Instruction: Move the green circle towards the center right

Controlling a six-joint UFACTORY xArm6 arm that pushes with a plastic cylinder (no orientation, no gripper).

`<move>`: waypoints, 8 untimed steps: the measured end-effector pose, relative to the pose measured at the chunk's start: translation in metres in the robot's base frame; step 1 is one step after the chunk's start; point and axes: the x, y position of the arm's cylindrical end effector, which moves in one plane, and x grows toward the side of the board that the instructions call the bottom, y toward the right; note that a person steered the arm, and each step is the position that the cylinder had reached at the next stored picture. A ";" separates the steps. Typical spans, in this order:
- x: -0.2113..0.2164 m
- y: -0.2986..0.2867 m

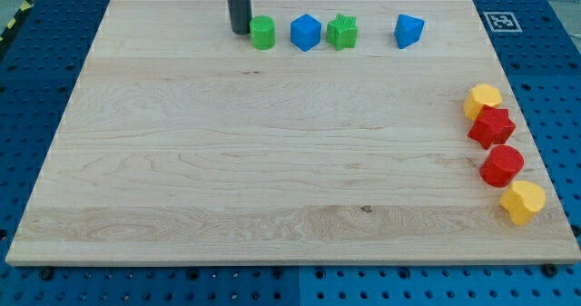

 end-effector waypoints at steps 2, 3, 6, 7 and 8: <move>0.023 0.026; 0.023 0.045; 0.024 0.070; 0.035 0.079; 0.049 0.095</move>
